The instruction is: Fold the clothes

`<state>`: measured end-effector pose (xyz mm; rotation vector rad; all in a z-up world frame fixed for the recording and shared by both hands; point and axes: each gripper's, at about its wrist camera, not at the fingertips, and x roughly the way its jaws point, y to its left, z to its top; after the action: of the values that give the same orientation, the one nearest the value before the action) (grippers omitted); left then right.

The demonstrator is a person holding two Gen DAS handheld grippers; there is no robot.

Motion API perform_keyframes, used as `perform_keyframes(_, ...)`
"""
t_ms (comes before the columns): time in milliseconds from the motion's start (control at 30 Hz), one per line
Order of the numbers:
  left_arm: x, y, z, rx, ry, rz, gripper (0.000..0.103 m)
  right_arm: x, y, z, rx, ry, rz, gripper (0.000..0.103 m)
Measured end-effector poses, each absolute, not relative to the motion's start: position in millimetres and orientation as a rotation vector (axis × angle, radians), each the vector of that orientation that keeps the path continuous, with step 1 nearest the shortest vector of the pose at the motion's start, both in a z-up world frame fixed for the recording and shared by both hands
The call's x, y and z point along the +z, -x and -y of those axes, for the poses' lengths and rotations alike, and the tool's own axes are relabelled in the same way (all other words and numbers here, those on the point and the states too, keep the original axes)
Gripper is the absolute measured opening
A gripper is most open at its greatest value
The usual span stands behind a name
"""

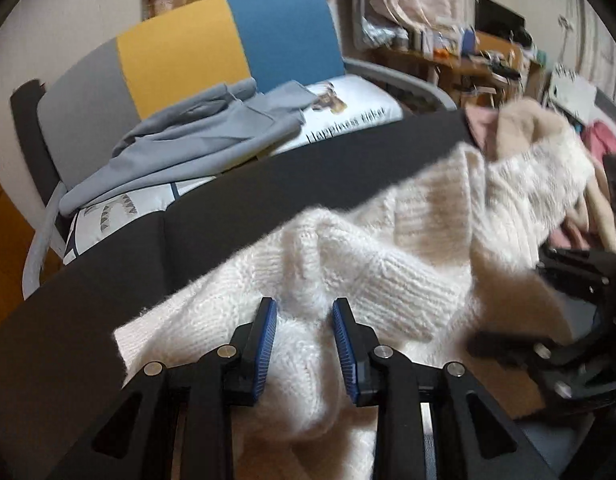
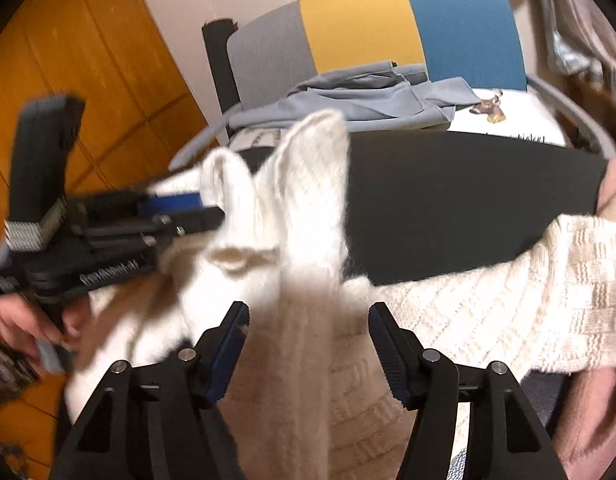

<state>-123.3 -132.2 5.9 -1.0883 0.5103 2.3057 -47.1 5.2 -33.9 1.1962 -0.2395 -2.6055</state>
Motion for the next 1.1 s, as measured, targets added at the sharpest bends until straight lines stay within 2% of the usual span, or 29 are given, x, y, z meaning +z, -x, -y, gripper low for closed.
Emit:
perform_keyframes(33,7.1,119.4,131.1,2.283,1.067,-0.5,0.03,-35.9,49.3,-2.5,-2.611,-1.212,0.212,0.024)
perform_keyframes(67,7.8,113.9,132.3,2.254,1.042,-0.488,0.03,-36.8,50.6,-1.4,-2.611,-1.218,0.209,0.02)
perform_keyframes(133,6.3,102.2,136.9,2.204,0.999,-0.491,0.03,-32.6,48.2,-4.6,-2.654,-1.187,0.232,0.019)
perform_keyframes(267,-7.9,99.5,134.8,2.241,1.0,-0.65,0.03,-16.7,38.7,-15.6,-2.729,-1.098,0.312,0.016)
perform_keyframes(367,-0.2,104.0,143.2,2.307,0.993,-0.559,0.03,-7.2,31.0,-16.0,-2.735,-1.059,0.336,0.013)
perform_keyframes(400,5.9,104.1,149.1,2.335,0.977,-0.505,0.03,-4.3,28.2,-14.7,-2.738,-1.049,0.327,0.008)
perform_keyframes(500,13.2,105.8,163.1,2.382,0.954,-0.451,0.03,-1.2,24.9,-10.7,-2.74,-1.041,0.315,0.008)
perform_keyframes(600,15.4,101.0,170.9,2.351,0.957,-0.442,0.025,-4.2,27.4,-9.8,-2.722,-1.05,0.34,0.007)
perform_keyframes(667,21.7,91.5,170.6,2.314,0.931,-0.42,0.027,-5.8,27.7,-9.0,-2.715,-1.05,0.355,0.007)
perform_keyframes(767,16.7,94.1,155.1,2.319,0.95,-0.522,0.029,-7.9,28.1,-7.6,-2.697,-1.045,0.377,0.007)
perform_keyframes(867,-8.3,99.1,134.4,2.306,1.032,-0.726,0.029,-9.0,27.4,-5.1,-2.691,-1.067,0.362,0.007)
perform_keyframes(1100,-9.4,85.1,162.6,2.275,1.028,-0.782,0.029,-16.3,25.6,-9.3,-2.668,-1.102,0.364,0.008)
